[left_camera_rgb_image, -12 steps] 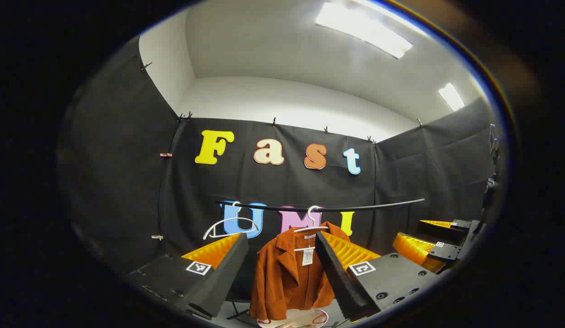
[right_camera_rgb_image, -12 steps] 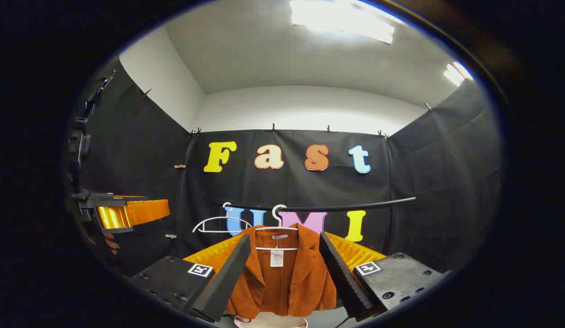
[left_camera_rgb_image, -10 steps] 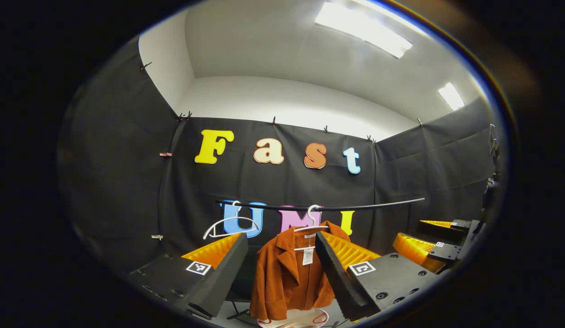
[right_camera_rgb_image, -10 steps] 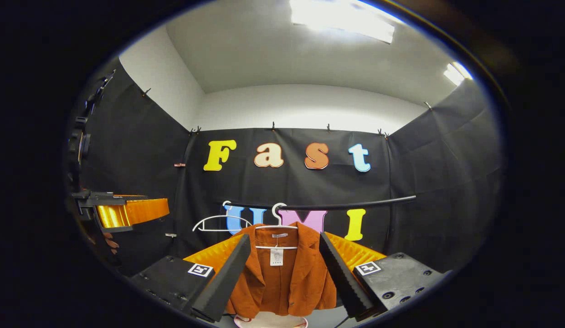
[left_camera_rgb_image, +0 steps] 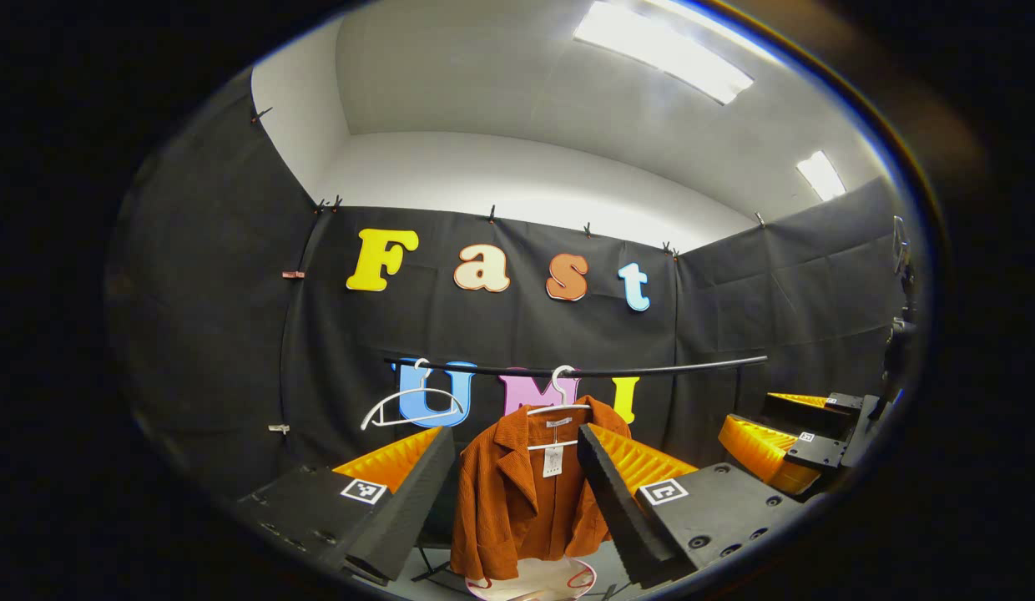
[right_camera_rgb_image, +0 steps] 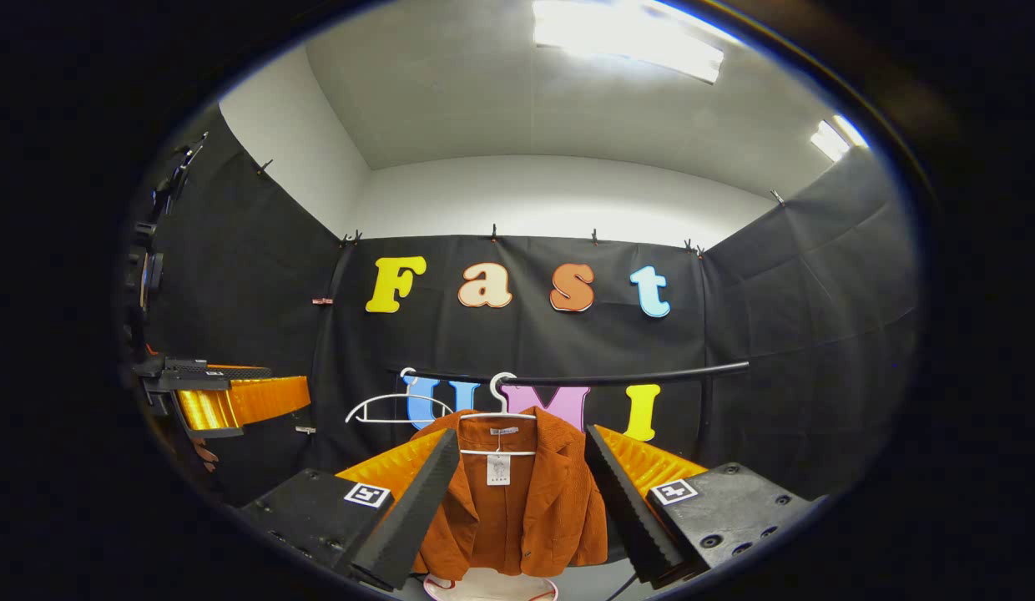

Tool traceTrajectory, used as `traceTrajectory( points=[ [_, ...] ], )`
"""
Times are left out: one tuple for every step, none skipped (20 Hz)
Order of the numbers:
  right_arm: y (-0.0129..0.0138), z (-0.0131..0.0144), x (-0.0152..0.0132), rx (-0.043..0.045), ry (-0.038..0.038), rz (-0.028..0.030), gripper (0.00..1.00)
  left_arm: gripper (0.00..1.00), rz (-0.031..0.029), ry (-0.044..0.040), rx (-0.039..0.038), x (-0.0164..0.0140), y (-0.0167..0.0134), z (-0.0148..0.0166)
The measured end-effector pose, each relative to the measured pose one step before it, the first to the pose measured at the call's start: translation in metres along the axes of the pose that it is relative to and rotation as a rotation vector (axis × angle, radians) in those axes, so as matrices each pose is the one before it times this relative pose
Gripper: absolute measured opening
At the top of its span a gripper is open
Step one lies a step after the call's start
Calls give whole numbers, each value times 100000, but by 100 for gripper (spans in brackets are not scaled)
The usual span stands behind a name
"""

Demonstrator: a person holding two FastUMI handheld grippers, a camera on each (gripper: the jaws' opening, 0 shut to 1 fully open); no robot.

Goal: Grasp the clothes on the hanger with both hands and then place them into the laundry hamper below.

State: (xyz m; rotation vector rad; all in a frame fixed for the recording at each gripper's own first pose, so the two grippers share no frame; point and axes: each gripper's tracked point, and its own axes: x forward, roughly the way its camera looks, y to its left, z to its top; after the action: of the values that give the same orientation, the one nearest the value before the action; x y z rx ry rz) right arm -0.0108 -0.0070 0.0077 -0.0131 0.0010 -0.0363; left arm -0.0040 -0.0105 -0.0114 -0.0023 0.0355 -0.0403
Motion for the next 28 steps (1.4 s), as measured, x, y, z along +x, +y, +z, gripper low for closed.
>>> traceTrajectory(
  points=[
    [-96,52,-104,-69,4,-273,97,94,-167,-21,-60,-81,-23,86],
    [-52,-36,-73,-135,131,-335,97,94,-265,243,-219,-69,-51,-169],
    [-31,-54,-63,-116,305,-426,97,94,-511,560,-194,-46,-80,-95],
    [-52,-105,-61,-52,473,-217,97,94,-333,466,-122,-70,-55,-77],
    [-3,-26,-16,52,141,-209,97,94,-112,72,22,-50,-16,64],
    [-2,77,-110,111,-27,-253,97,94,-89,-187,84,-12,53,-33],
    [21,-27,20,130,127,-59,97,94,-99,-265,-32,-26,26,79],
    [93,-99,20,67,206,69,97,94,-146,77,-105,34,-31,-187],
    [49,-3,32,-17,172,13,97,94,91,376,-136,100,17,-73],
    [68,-57,-27,-107,234,50,97,94,71,312,-69,-57,79,-272],
    [129,6,45,-207,37,-8,97,94,-53,179,-178,14,53,-19],
    [40,4,-56,-309,-106,-120,99,94,-126,-66,-346,46,112,-127],
    [32,40,-52,-360,-90,-451,97,94,-340,10,-453,35,43,-60],
    [-24,-20,-65,-377,182,-453,99,94,-551,142,-494,44,20,-244],
    [61,-61,-109,-331,284,-647,97,94,-736,499,-504,121,64,-175],
    [89,-77,-57,-268,242,-720,97,94,-748,509,-478,154,107,-283],
    [97,-4,-12,-125,152,-765,99,94,-792,401,-366,174,91,-87],
    [72,-78,-108,-136,168,-928,97,94,-780,554,-318,98,157,-245],
    [58,-153,-78,-211,339,-905,97,94,-873,524,-308,148,149,-174],
    [142,-195,-50,-363,252,-783,97,94,-836,474,-316,158,177,-250],
    [123,-158,-14,-464,226,-839,97,94,-802,449,-270,117,131,-147],
    [151,-255,37,-306,175,-629,95,94,-697,456,-265,180,161,-395],
    [202,-271,62,-81,303,-408,97,94,-563,403,-260,317,193,-249],
    [154,-322,78,-19,521,-94,97,94,-312,327,-322,213,128,-306],
    [144,-314,157,-174,674,-129,97,94,-408,546,-529,304,2,-312],
    [20,-339,238,-376,547,-101,99,94,-554,519,-435,306,-17,-226],
    [-59,-225,432,-389,200,-253,97,94,-541,205,-280,465,-48,-200],
    [-82,-258,498,-173,39,2,97,94,-203,323,-51,451,29,-327]
  ],
)
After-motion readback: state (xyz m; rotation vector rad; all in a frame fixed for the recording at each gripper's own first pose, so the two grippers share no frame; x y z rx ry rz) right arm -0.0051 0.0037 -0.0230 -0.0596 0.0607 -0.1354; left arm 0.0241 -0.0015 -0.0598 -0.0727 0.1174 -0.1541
